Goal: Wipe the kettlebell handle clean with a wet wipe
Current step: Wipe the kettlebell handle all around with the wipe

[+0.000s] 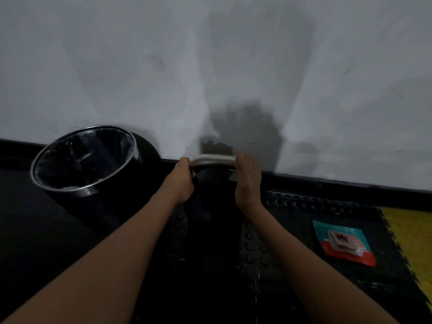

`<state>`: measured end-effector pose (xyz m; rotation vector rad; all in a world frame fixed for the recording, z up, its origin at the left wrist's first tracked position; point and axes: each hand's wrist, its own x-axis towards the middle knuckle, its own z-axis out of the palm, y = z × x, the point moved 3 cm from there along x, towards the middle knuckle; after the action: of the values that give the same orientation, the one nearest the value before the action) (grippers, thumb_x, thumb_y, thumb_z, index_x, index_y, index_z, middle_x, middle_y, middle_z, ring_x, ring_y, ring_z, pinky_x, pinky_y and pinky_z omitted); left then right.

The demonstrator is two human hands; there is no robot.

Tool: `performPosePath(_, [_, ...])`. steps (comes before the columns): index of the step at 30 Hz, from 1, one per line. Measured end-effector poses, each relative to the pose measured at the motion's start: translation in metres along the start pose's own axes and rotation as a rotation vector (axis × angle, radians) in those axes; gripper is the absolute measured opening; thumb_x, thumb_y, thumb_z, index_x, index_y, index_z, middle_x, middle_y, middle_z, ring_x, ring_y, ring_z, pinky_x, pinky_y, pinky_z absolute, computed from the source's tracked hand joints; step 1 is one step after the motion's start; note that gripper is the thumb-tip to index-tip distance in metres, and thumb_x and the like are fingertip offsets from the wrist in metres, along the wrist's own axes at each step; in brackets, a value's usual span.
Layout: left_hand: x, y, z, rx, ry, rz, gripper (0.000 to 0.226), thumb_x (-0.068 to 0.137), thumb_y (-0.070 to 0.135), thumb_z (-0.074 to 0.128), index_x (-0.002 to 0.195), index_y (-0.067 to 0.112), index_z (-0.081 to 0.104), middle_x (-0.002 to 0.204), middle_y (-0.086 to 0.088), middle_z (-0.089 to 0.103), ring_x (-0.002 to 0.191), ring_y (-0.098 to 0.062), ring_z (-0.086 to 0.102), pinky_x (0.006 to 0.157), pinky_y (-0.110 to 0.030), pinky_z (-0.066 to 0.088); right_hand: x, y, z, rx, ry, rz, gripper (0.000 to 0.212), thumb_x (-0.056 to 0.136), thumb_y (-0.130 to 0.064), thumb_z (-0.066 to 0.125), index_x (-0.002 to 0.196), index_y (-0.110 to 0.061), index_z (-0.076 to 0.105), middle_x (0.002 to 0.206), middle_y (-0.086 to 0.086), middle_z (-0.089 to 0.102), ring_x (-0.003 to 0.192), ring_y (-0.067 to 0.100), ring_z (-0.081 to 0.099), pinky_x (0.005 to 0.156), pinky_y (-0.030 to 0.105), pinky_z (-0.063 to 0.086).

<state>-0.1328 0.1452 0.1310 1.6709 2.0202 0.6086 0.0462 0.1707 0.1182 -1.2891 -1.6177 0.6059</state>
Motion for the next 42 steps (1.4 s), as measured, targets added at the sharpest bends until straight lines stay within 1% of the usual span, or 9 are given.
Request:
performPosePath(4, [0.001,0.001,-0.001,-0.003,-0.01,-0.001,0.025,0.096,0.015,0.048,0.118,0.008,0.041,0.119,-0.02,0.054,0.099,-0.035,0.058,0.083,-0.036,0.044,0.004,0.031,0.006,0.901,0.004,0.621,0.06,0.084,-0.054,0.055,0.114,-0.002,0.062,0.118,0.019,0.062,0.106,0.029,0.059,0.089,0.038,0.053])
performPosePath(10, [0.001,-0.001,-0.001,0.026,-0.004,-0.007,0.024,0.096,0.016,0.048,0.117,0.008,0.04,0.12,-0.02,0.053,0.099,-0.037,0.058,0.083,-0.038,0.044,0.021,-0.02,-0.012,0.219,-0.157,0.253,0.049,0.1,-0.041,0.033,0.11,-0.006,0.065,0.113,0.017,0.064,0.107,0.031,0.057,0.101,0.043,0.04])
performPosePath(14, [-0.001,0.001,-0.002,0.016,-0.003,-0.002,0.025,0.096,0.016,0.047,0.119,0.009,0.04,0.119,-0.02,0.055,0.099,-0.035,0.059,0.087,-0.039,0.046,0.019,0.008,-0.017,0.135,-0.19,0.473,0.046,0.1,-0.043,0.03,0.123,-0.016,0.058,0.127,0.013,0.059,0.122,0.032,0.052,0.105,0.043,0.039])
performPosePath(19, [-0.001,0.001,-0.003,0.028,-0.014,0.001,0.026,0.097,0.016,0.047,0.12,0.007,0.04,0.116,-0.021,0.055,0.096,-0.034,0.058,0.079,-0.032,0.04,0.03,-0.016,-0.014,0.079,-0.229,0.503,0.093,0.076,-0.083,0.016,0.123,-0.016,0.061,0.131,0.013,0.057,0.128,0.032,0.047,0.113,0.049,0.028])
performPosePath(23, [-0.001,0.0,-0.002,0.013,-0.012,-0.012,0.021,0.097,0.016,0.047,0.116,0.01,0.04,0.113,-0.019,0.056,0.092,-0.032,0.058,0.077,-0.033,0.042,0.021,-0.01,-0.018,0.131,-0.255,0.487,0.067,0.092,-0.056,0.021,0.127,-0.009,0.054,0.128,0.019,0.057,0.12,0.037,0.051,0.107,0.052,0.036])
performPosePath(30, [0.0,0.0,-0.003,0.033,-0.021,-0.004,0.027,0.097,0.016,0.046,0.122,0.008,0.04,0.119,-0.02,0.055,0.097,-0.035,0.058,0.077,-0.032,0.039,0.029,-0.002,-0.01,0.217,-0.169,0.628,0.1,0.068,-0.091,0.015,0.121,-0.021,0.063,0.133,0.013,0.057,0.128,0.03,0.048,0.113,0.047,0.026])
performPosePath(33, [-0.001,0.001,-0.002,0.036,-0.021,-0.012,0.03,0.097,0.016,0.046,0.124,0.008,0.039,0.122,-0.022,0.055,0.099,-0.036,0.058,0.078,-0.033,0.04,0.026,-0.004,-0.014,0.141,-0.163,0.562,0.072,0.088,-0.073,0.022,0.117,-0.024,0.066,0.129,0.013,0.06,0.126,0.029,0.049,0.113,0.041,0.025])
performPosePath(36, [-0.002,0.002,-0.002,0.043,-0.018,-0.012,0.029,0.097,0.015,0.046,0.124,0.007,0.04,0.124,-0.021,0.054,0.102,-0.036,0.057,0.08,-0.033,0.04,0.012,0.027,-0.018,0.246,-0.19,0.631,0.054,0.098,-0.053,0.03,0.121,-0.015,0.06,0.125,0.013,0.059,0.114,0.027,0.055,0.101,0.037,0.039])
performPosePath(42, [-0.001,0.003,-0.003,0.04,-0.03,-0.027,0.03,0.097,0.017,0.046,0.125,0.009,0.039,0.121,-0.02,0.055,0.099,-0.035,0.058,0.083,-0.036,0.044,0.012,0.039,-0.026,0.687,-0.022,0.811,0.039,0.097,-0.024,0.034,0.07,-0.013,0.06,0.049,-0.006,0.062,0.052,0.013,0.055,0.05,0.019,0.044])
